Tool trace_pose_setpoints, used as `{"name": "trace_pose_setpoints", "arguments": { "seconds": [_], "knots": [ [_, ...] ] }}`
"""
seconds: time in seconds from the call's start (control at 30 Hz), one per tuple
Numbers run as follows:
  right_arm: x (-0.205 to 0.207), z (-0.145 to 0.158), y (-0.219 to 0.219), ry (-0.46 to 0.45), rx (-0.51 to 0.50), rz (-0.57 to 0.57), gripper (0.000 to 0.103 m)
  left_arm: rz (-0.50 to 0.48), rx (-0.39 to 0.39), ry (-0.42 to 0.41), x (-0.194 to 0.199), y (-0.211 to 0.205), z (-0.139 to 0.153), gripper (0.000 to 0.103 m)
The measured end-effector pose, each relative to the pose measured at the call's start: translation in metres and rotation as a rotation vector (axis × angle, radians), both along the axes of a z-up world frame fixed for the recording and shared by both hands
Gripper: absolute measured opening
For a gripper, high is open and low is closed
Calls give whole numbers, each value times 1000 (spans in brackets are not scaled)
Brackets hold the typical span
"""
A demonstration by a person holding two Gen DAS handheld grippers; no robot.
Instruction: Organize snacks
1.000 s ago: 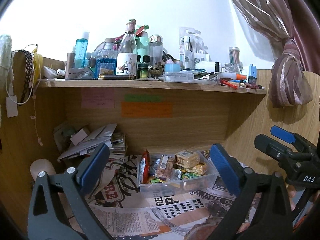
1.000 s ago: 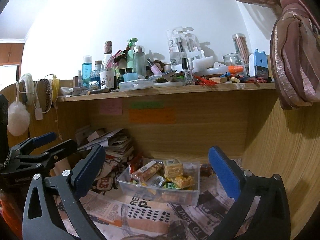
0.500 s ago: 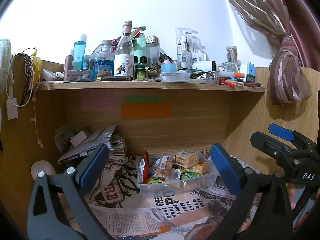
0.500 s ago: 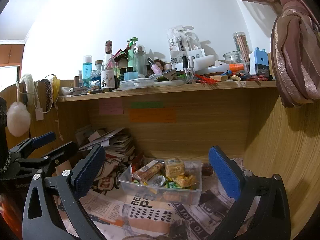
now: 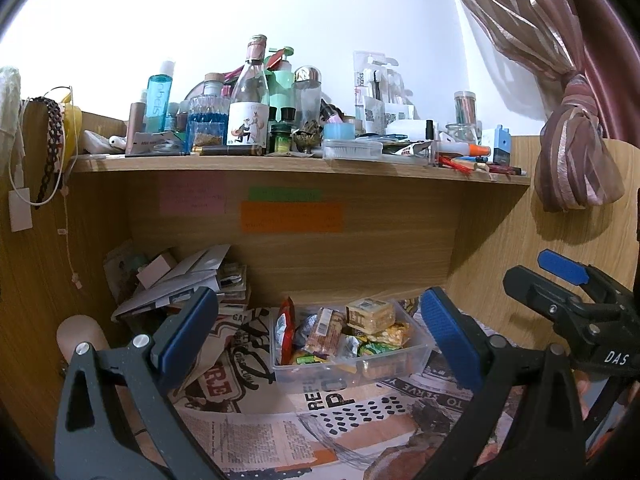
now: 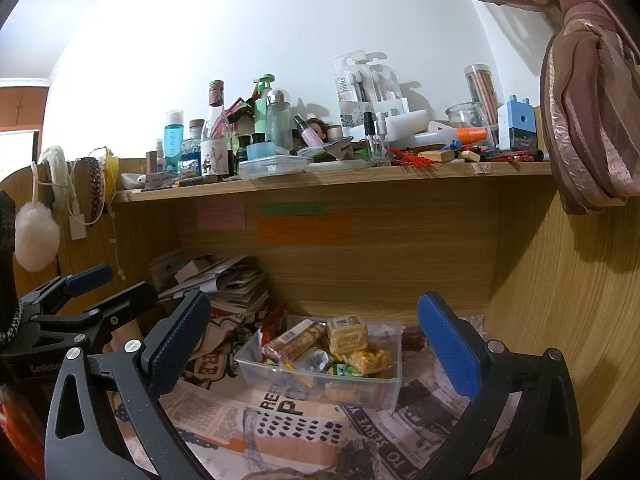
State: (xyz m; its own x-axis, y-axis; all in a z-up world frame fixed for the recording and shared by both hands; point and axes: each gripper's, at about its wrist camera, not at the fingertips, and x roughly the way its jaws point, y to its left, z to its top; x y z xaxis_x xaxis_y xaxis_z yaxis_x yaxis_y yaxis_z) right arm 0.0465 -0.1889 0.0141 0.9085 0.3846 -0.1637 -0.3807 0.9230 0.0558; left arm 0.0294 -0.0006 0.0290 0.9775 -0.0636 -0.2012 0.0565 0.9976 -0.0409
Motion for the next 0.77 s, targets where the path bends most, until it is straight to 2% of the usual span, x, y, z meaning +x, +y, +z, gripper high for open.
{"name": "trace_pose_setpoints", "arguments": {
  "seconds": [0.57,0.77],
  "knots": [
    [4,-4,-2,4,-21,-5,103,10,3,-1,0,-7,-1,103],
    [7,-6,-3,14,-26,5,103,-1,-13,22,5,-5,-3,103]
  ]
}}
